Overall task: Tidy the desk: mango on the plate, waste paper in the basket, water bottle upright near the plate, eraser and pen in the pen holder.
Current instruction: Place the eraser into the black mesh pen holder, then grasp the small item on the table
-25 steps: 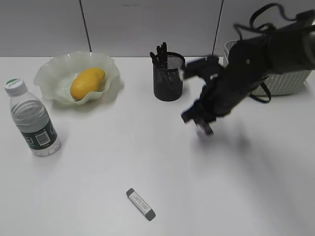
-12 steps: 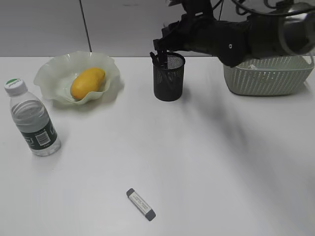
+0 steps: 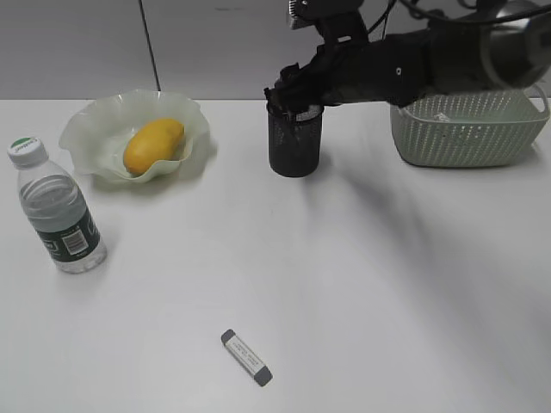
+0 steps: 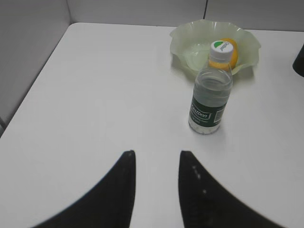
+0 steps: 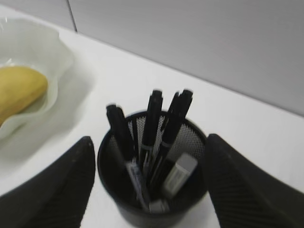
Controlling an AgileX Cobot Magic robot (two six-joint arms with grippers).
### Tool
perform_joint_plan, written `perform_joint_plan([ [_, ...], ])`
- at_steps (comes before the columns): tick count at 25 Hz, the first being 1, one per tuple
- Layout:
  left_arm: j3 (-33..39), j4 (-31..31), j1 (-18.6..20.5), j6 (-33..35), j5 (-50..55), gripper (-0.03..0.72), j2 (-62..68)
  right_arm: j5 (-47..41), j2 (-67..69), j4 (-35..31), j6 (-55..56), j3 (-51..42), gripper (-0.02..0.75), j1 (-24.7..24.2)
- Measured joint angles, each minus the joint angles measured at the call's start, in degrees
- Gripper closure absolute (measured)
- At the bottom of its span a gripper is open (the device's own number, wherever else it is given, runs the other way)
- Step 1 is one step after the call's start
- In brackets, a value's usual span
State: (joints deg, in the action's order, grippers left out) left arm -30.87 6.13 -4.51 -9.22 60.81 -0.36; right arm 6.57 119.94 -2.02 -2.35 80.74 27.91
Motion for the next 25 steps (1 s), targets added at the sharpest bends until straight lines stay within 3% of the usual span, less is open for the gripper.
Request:
perform_joint_plan([
  [4,0.0,0.0,0.0,0.0,0.0,0.454,0.0,-16.2,-9.1,0.6,0.0,-4.3,0.216,-0.1],
  [9,0.0,0.0,0.0,0.0,0.0,0.454,0.0,-37.0,-29.1,0.8,0.8,-20.6,0.274,-0.1],
  [14,0.0,0.0,0.0,0.0,0.0,0.454,0.0,-58.6,-50.8,0.5,4.3,-32.2,0.283,-0.1],
  [18,0.0,0.0,0.0,0.0,0.0,0.454,0.0,-66.1,-69.4,-0.2,5.2,-42.5,0.283,-0.1],
  [22,0.0,-0.1,0.1,0.0,0.0,0.454,0.0,-66.6,-90.2,-0.2,4.8,-50.6,0.284,-0.1],
  [25,0.0,-0.1,0.1,0.0,0.0,0.454,0.0,-66.3,-102.7,-0.2,2.9,-51.1,0.305,-0.1],
])
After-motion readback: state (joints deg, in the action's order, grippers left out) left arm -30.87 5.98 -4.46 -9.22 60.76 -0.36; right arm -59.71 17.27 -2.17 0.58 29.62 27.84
